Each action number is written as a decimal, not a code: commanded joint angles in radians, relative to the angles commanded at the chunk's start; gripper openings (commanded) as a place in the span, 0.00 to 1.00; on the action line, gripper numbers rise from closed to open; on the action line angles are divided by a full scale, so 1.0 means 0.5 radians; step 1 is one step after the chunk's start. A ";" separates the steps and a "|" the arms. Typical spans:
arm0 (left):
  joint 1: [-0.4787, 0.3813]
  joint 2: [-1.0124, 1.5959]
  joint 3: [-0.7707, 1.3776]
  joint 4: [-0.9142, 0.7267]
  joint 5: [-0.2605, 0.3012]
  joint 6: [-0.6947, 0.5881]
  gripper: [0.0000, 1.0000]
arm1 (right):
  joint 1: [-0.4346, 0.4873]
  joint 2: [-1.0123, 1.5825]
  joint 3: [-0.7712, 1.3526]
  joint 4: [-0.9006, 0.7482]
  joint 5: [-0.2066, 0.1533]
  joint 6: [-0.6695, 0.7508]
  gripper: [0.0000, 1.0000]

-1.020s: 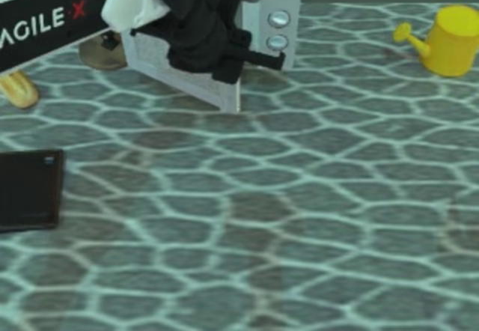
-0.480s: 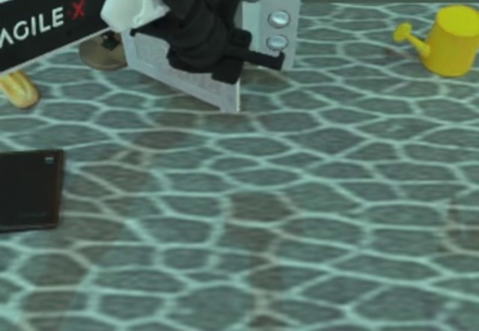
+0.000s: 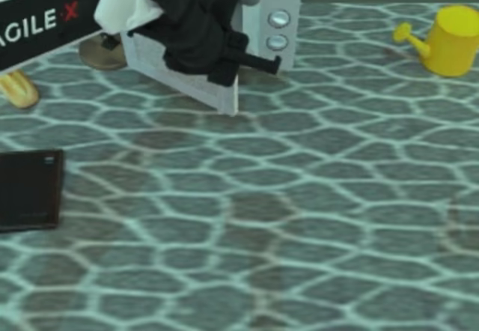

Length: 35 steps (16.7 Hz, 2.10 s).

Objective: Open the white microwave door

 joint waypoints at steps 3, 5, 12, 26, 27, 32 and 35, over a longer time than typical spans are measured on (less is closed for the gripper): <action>0.044 -0.088 -0.108 0.039 0.071 0.139 0.00 | 0.000 0.000 0.000 0.000 0.000 0.000 1.00; 0.062 -0.120 -0.156 0.051 0.104 0.198 0.00 | 0.000 0.000 0.000 0.000 0.000 0.000 1.00; 0.063 -0.121 -0.160 0.052 0.106 0.202 0.00 | 0.000 0.000 0.000 0.000 0.000 0.000 1.00; 0.063 -0.121 -0.160 0.052 0.106 0.202 0.00 | 0.000 0.000 0.000 0.000 0.000 0.000 1.00; 0.063 -0.121 -0.160 0.052 0.106 0.202 0.00 | 0.000 0.000 0.000 0.000 0.000 0.000 1.00; 0.054 -0.119 -0.169 0.053 0.122 0.201 0.00 | 0.000 0.000 0.000 0.000 0.000 0.000 1.00; 0.093 -0.173 -0.232 0.064 0.175 0.307 0.00 | 0.000 0.000 0.000 0.000 0.000 0.000 1.00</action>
